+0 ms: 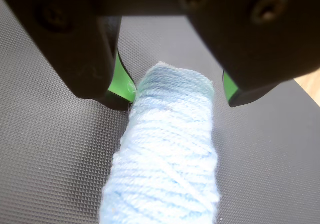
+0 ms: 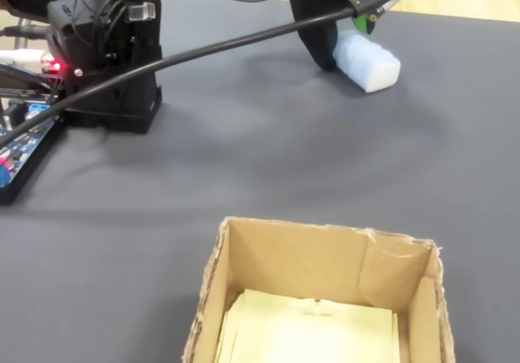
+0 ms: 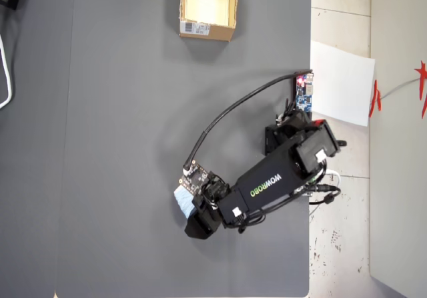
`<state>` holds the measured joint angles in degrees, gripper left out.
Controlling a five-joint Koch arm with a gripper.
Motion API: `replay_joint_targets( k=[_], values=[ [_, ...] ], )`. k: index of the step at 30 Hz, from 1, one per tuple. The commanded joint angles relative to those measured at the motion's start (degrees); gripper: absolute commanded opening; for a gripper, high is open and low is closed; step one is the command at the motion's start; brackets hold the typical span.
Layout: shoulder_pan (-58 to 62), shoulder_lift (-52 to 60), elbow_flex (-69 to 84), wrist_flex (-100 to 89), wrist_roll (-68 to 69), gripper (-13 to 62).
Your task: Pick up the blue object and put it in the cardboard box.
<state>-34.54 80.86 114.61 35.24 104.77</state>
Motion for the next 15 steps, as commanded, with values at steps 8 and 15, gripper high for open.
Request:
replay_joint_targets(
  k=[8,15],
  values=[
    [0.7,0.4,-1.8,-2.9,2.3,10.1],
    [0.8,3.1,0.4,-5.0,0.6,9.1]
  ],
)
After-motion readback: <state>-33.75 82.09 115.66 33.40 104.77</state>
